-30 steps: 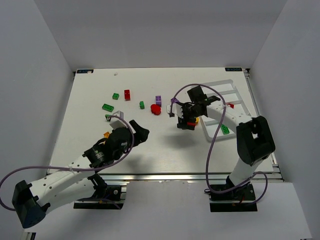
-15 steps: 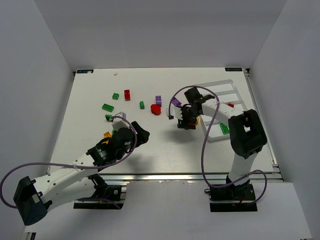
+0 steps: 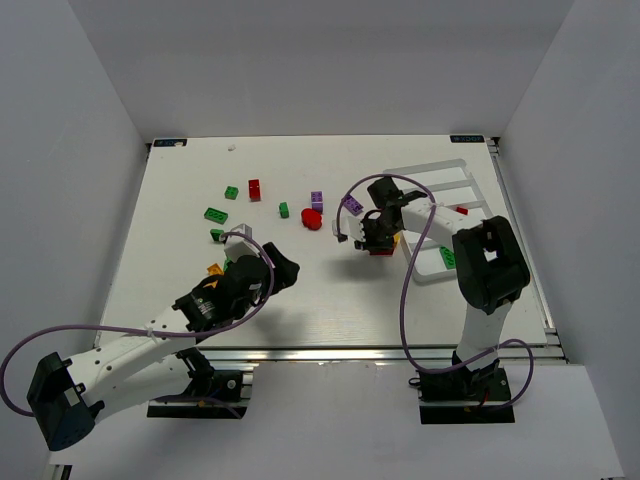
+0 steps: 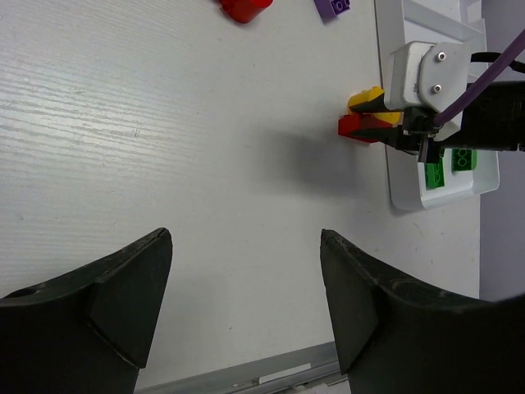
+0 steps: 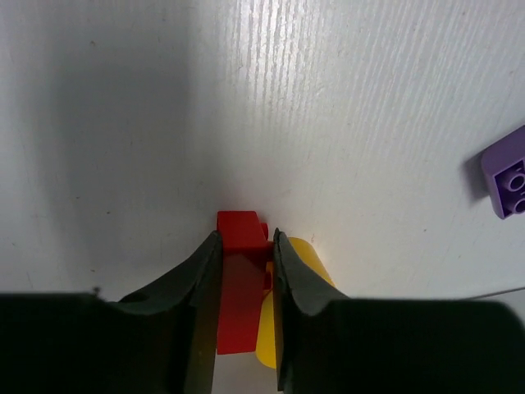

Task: Sort the legos into containers by color

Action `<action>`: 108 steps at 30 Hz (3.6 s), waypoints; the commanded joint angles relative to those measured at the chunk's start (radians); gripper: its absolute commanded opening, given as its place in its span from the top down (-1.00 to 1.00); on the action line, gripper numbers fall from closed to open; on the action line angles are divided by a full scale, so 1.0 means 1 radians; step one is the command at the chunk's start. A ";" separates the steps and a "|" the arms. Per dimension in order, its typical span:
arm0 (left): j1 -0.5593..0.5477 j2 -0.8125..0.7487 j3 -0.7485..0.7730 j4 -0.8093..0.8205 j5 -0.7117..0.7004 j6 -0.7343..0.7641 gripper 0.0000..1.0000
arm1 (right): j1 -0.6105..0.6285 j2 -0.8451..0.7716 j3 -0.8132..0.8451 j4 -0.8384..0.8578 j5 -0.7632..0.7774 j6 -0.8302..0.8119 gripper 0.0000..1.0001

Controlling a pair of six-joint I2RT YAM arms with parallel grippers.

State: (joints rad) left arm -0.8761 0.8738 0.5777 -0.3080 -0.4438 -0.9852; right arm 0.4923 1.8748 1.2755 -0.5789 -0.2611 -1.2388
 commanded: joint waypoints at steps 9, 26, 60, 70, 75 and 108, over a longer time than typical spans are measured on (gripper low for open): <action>0.003 0.020 -0.009 0.061 0.030 0.017 -0.65 | -0.014 -0.164 0.108 -0.099 -0.311 0.275 0.91; 0.003 0.073 -0.150 0.771 0.401 0.126 -0.69 | -0.308 -0.233 0.191 -0.254 -1.141 0.662 1.00; 0.011 0.303 0.187 1.112 0.533 0.474 -0.63 | -0.231 -0.312 0.465 1.008 -0.953 2.164 1.00; -0.099 0.381 0.350 0.793 0.032 0.738 -0.65 | -0.195 -0.402 0.432 0.675 -0.399 2.081 1.00; -0.161 0.450 0.396 0.800 -0.163 0.884 -0.65 | -0.120 -0.421 0.449 0.501 -0.207 2.072 1.00; -0.242 0.582 0.495 1.034 -0.270 1.177 -0.61 | -0.136 -0.540 0.162 0.493 -0.248 2.391 1.00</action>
State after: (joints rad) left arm -1.1198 1.4666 1.0374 0.7376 -0.7662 0.2588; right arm 0.3573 1.3766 1.4479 -0.1616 -0.4770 1.1259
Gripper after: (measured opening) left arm 0.817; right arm 0.322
